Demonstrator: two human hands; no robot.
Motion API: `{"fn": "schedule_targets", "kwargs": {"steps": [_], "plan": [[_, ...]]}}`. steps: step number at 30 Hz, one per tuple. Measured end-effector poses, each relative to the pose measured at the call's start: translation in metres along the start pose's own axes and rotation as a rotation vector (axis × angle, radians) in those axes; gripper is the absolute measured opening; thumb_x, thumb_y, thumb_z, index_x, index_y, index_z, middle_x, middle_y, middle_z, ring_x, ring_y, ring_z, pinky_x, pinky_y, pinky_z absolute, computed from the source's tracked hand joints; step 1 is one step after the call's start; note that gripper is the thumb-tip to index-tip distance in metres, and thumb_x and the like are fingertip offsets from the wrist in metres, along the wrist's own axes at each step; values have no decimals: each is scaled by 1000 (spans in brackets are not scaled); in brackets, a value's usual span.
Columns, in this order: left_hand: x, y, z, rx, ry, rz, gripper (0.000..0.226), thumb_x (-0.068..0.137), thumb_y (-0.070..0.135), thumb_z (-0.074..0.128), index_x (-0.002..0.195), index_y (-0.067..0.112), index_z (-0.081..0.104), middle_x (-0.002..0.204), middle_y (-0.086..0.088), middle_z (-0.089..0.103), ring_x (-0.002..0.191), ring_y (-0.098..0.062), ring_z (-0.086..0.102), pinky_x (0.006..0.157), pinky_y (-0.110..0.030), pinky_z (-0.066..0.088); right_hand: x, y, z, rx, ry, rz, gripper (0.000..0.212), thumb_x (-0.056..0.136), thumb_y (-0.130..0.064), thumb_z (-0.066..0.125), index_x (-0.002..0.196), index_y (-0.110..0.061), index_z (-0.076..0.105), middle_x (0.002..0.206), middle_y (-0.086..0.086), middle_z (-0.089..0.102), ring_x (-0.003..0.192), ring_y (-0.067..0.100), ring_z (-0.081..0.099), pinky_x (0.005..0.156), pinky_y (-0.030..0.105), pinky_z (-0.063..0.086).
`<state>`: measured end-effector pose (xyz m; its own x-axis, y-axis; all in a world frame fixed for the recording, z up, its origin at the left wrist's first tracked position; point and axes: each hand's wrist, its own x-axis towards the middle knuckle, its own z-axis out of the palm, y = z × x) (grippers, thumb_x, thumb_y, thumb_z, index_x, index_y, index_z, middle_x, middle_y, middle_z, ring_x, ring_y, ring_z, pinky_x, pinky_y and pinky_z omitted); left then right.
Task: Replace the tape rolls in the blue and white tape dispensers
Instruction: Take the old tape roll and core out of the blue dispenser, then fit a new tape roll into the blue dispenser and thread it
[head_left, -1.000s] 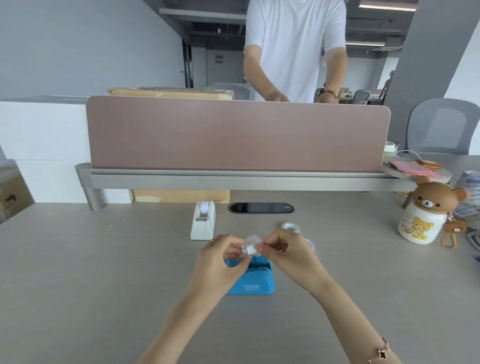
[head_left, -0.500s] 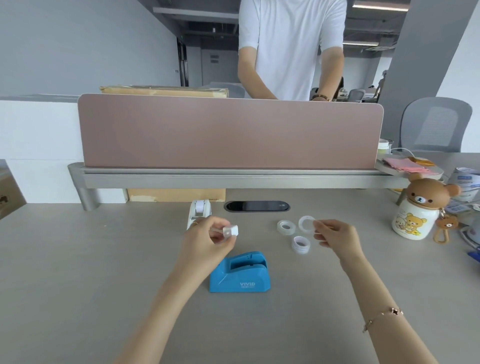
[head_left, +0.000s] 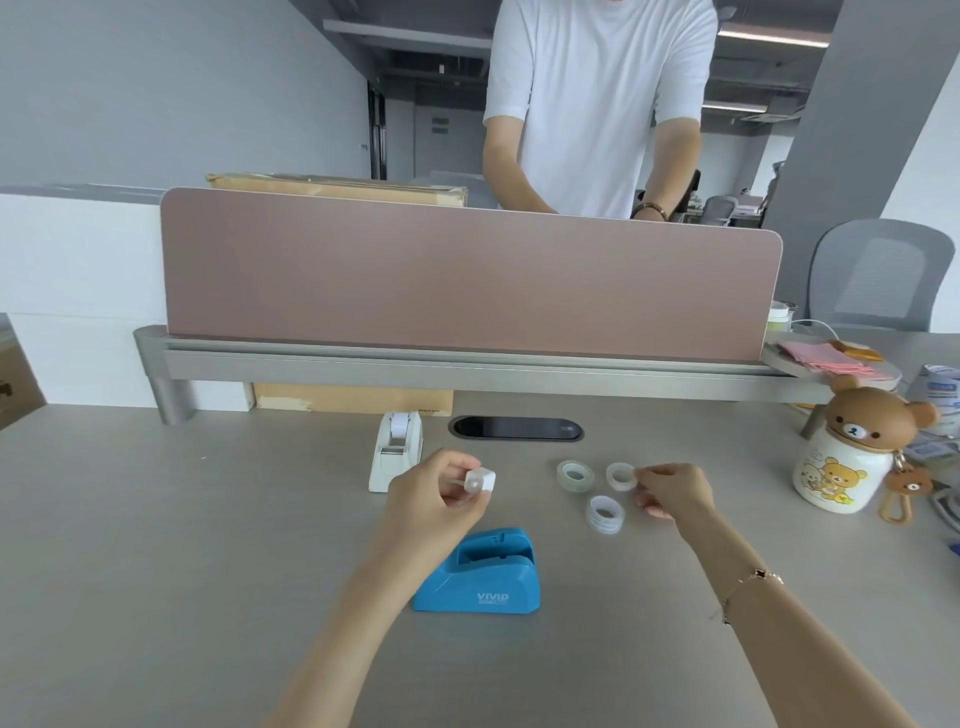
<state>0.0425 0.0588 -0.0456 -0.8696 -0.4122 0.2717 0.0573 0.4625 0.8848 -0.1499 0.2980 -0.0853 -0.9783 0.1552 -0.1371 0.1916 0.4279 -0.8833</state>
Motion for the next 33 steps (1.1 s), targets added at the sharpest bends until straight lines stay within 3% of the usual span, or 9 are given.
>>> {"fn": "schedule_targets", "kwargs": {"steps": [4, 7, 12, 15, 19, 21, 24, 27, 33], "plan": [[-2, 3, 4, 12, -48, 0, 12, 78, 16, 71, 89, 20, 67, 84, 8, 72, 77, 3, 64, 65, 0, 46, -5, -2, -2, -151, 52, -46, 18, 86, -10, 58, 79, -2, 72, 63, 15, 67, 73, 34, 67, 65, 34, 54], [-3, 2, 4, 12, -52, 1, 12, 78, 15, 71, 89, 19, 67, 84, 8, 72, 78, 3, 63, 63, 1, 44, -12, -6, 3, -271, 97, -227, 21, 87, -14, 59, 102, -3, 70, 99, 17, 71, 97, 33, 64, 72, 29, 43], [-1, 2, 1, -15, -42, 3, 21, 78, 16, 72, 97, 23, 65, 88, 10, 71, 80, 8, 62, 64, 4, 42, -22, -21, 26, -497, -117, -439, 43, 85, -35, 66, 123, -17, 60, 125, 2, 64, 122, 25, 51, 100, 34, 38], [0, 1, -1, -9, -31, 6, 24, 78, 18, 72, 99, 27, 64, 87, 13, 71, 80, 9, 62, 66, 4, 43, -23, -26, 42, -717, -195, -420, 51, 86, -44, 60, 132, -23, 52, 133, 5, 58, 133, 26, 37, 106, 35, 27], [3, -1, -4, -23, -38, -1, 17, 78, 19, 73, 93, 26, 68, 84, 15, 72, 81, 11, 64, 67, -4, 48, -26, -31, 53, -769, -150, -392, 50, 87, -41, 59, 131, -18, 51, 127, 8, 62, 129, 28, 40, 102, 34, 28], [3, -1, -4, -24, -41, -4, 17, 78, 21, 73, 93, 27, 69, 87, 15, 72, 79, 12, 65, 69, -6, 50, -32, -35, 56, -729, -79, -426, 50, 86, -40, 60, 130, -17, 52, 122, 7, 64, 125, 27, 42, 99, 33, 30], [3, 0, -1, 4, -29, 32, 18, 78, 19, 74, 93, 27, 69, 97, 12, 68, 78, 8, 67, 66, 0, 46, -47, -42, 55, -419, -35, -391, 49, 84, -39, 63, 128, -19, 54, 121, 4, 65, 120, 25, 48, 101, 35, 37], [3, 1, 2, 37, -8, 35, 18, 78, 19, 73, 93, 27, 70, 94, 7, 70, 80, 1, 68, 65, 1, 44, -68, -45, 48, -127, -129, -347, 48, 82, -37, 67, 125, -19, 57, 118, 2, 66, 102, 18, 58, 97, 34, 45], [-1, 6, 0, 14, -28, 39, 20, 79, 15, 73, 95, 26, 70, 85, 13, 71, 84, 12, 61, 65, 3, 43, -122, -47, 35, 182, -389, -283, 37, 87, -38, 63, 119, -20, 59, 108, -2, 67, 92, 10, 61, 78, 21, 45]]}}
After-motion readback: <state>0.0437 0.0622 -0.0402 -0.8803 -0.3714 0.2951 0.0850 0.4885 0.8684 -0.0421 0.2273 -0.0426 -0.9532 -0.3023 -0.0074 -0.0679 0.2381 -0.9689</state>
